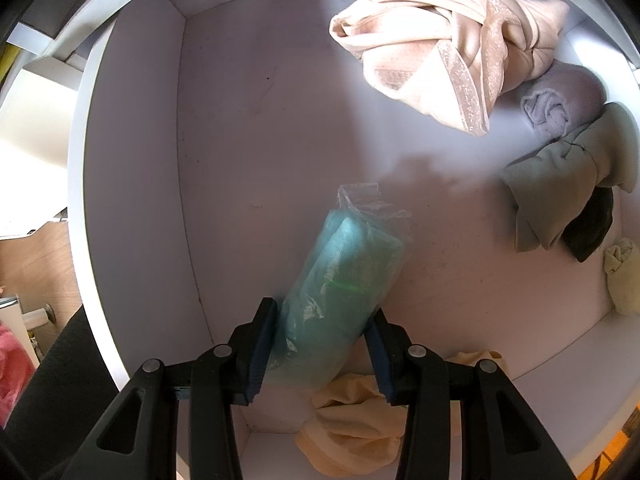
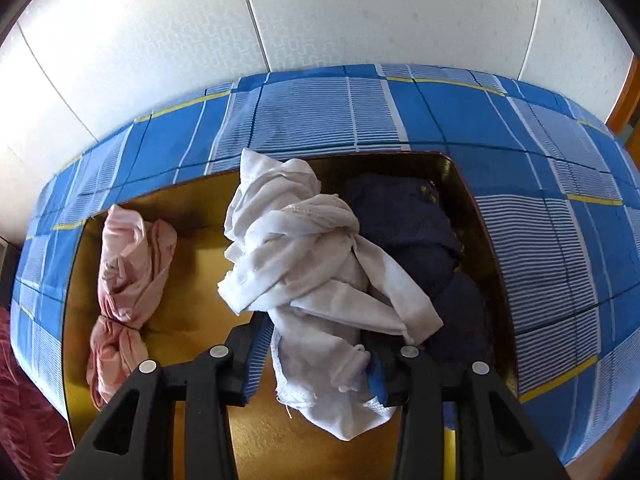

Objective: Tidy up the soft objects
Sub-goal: 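Carry the white cloth with the right tool into the gold tray and release, then return the right tool to the drawer and grasp the pale green knit cloth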

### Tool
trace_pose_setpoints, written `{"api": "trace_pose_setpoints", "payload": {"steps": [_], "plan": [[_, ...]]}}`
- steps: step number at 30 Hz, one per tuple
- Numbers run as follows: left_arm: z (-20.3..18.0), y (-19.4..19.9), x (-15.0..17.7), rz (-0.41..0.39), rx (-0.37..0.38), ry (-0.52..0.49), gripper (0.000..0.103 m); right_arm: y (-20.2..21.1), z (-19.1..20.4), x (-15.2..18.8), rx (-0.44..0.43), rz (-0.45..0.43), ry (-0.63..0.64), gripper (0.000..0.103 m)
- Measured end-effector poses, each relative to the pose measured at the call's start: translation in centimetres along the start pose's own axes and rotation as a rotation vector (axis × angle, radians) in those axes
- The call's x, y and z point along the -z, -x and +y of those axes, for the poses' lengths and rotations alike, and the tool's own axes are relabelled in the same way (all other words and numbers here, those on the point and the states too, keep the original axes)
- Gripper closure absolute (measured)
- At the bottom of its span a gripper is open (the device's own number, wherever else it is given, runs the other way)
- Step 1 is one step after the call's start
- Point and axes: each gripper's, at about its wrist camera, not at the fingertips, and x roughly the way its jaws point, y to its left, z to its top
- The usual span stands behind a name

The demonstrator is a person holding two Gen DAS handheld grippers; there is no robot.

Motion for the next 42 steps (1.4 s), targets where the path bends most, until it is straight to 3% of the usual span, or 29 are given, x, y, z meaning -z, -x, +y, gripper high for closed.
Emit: {"api": "trace_pose_setpoints", "payload": {"steps": [11, 22, 31, 42], "plan": [[-2.7, -1.8, -0.2, 0.004, -0.010, 0.001, 0.057, 3.3, -0.3, 1.1, -0.071, -0.034, 0.069, 0.050], [-3.4, -1.5, -0.3, 0.004, -0.012, 0.001, 0.056, 8.8, -2.8, 4.6, -0.148, -0.129, 0.099, 0.050], [-3.7, -1.5, -0.2, 0.004, -0.014, -0.001, 0.055, 13.4, -5.5, 11.7, -0.279, -0.210, 0.170, 0.050], [-3.9, -2.0, -0.1, 0.007, -0.014, -0.001, 0.054, 12.8, -6.7, 21.8, -0.259, -0.179, 0.293, 0.050]]}}
